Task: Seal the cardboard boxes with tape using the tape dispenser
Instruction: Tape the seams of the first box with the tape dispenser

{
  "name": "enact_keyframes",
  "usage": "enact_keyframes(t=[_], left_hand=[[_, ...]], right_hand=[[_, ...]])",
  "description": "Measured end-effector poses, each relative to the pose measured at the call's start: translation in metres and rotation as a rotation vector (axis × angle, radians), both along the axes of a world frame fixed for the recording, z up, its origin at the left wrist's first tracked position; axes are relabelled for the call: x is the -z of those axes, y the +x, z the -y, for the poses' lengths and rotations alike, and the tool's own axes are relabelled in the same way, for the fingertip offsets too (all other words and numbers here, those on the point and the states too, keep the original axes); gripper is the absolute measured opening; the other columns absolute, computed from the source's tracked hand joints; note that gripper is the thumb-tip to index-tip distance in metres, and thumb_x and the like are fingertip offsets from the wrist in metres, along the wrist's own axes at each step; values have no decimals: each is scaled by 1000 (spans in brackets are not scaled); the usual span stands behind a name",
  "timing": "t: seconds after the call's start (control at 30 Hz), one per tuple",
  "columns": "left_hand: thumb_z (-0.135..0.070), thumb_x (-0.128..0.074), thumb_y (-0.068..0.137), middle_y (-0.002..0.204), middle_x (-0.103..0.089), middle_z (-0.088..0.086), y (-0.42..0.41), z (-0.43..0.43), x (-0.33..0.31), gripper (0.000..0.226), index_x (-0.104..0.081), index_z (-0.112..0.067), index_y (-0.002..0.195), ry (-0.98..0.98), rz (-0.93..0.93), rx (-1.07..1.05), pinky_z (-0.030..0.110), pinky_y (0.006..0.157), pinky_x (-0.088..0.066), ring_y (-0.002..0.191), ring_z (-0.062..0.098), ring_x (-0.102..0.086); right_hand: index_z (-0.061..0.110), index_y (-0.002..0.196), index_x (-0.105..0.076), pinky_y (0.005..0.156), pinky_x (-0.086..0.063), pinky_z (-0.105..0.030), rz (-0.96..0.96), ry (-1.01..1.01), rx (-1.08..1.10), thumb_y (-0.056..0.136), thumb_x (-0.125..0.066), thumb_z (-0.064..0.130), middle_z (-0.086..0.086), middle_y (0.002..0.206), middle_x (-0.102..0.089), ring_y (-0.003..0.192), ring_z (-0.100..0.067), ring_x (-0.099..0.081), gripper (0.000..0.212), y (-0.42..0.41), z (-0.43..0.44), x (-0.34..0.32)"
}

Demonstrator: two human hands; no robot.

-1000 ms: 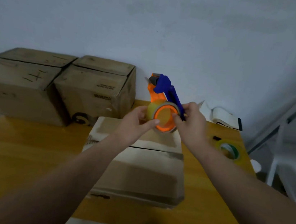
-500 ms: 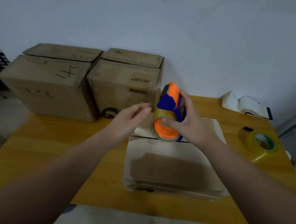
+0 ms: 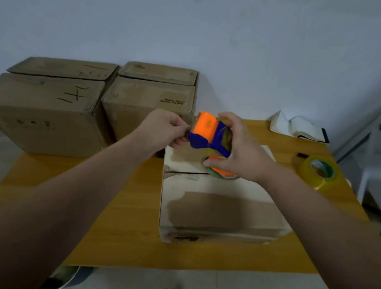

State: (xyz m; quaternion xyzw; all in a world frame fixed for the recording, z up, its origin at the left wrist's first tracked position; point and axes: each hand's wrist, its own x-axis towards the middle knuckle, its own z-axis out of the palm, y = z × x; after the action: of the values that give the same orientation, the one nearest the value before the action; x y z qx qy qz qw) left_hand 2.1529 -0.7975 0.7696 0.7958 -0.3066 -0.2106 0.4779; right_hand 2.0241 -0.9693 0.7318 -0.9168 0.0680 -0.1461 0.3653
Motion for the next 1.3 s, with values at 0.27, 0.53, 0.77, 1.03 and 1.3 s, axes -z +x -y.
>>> enact_keyframes(t=[0.27,0.53,0.77,1.03,1.3], left_hand=[[-17,-62,89,72,-68,1,12,-44,21,10,-68,-12,84,36,-26,-114,14,53,-48,60,6,-62],[-31,-59,89,71,-59,0,-4,-54,74,20,-65,-16,78,22,-136,-429,30,65,-43,69,16,-52],[-42,-60,88,64,-58,1,-2,-67,112,33,-58,-17,66,138,32,-559,27,52,-39,63,18,-54],[-48,-62,85,71,-58,-3,7,-69,136,34,-60,-14,84,243,49,-587,25,49,-35,65,11,-53],[-49,-59,86,75,-61,0,8,-71,158,41,-64,-9,92,269,23,-576,25,47,-33,63,13,-53]], right_hand=[[37,126,-33,60,-37,-28,-128,-525,-14,71,-71,55,8,117,-44,75,-15,-51,69,-25,18,-11],[41,137,-25,60,-39,-28,-286,-770,-141,79,-61,57,6,116,-46,86,-14,-48,71,-13,13,6],[45,145,-18,64,-26,-24,-314,-870,-203,86,-49,61,4,123,-45,101,-16,-46,69,6,6,16],[43,145,-22,76,-29,-30,-358,-882,-232,86,-52,58,0,121,-45,106,-20,-46,68,23,-4,25],[43,146,-19,88,-34,-33,-421,-892,-237,88,-50,58,-3,129,-45,114,-23,-45,68,30,-8,36]])
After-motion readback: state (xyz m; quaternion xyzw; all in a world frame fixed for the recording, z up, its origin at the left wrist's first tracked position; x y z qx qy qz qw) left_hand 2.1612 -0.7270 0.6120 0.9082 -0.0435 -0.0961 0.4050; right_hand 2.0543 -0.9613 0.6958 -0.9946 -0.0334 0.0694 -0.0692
